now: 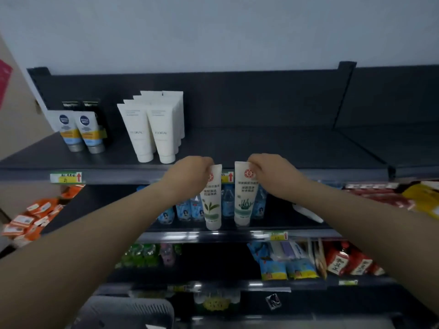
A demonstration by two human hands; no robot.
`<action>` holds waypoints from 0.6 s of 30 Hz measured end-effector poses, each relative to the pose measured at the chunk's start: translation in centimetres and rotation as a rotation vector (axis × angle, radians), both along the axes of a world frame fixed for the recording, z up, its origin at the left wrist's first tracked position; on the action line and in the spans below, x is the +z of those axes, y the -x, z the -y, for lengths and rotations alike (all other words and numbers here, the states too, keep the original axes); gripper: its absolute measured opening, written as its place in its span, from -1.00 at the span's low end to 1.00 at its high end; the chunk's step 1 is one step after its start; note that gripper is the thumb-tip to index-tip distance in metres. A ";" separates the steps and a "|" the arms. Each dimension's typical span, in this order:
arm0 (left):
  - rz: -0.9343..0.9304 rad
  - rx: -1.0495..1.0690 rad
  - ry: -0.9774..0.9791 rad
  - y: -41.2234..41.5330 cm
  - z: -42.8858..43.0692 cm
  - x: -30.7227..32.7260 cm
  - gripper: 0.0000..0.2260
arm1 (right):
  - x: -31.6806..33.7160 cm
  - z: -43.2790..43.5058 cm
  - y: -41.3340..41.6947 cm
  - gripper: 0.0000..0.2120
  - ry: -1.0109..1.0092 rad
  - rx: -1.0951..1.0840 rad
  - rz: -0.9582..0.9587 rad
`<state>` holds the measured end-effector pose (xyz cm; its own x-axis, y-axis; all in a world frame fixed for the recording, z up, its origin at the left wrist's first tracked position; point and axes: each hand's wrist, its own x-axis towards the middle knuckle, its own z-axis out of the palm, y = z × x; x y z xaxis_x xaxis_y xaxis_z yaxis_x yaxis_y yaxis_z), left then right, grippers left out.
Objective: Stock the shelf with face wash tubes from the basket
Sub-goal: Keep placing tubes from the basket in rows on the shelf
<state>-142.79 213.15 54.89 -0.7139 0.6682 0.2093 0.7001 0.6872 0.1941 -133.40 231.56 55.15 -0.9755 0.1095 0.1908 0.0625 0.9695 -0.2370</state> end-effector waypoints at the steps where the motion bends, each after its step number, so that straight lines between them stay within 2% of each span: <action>1: -0.018 -0.003 0.004 0.2 -0.5 0.7 -0.82 | 0.6 -0.4 0.2 -0.77 0.019 0.006 -0.017; 10: -0.088 -0.044 -0.054 5.1 -4.0 6.7 -0.79 | 5.2 -3.2 4.7 -0.73 0.097 0.027 -0.152; 18: -0.135 -0.047 -0.055 12.7 -6.3 11.0 -0.83 | 9.3 -5.3 11.4 -0.77 0.043 -0.021 -0.227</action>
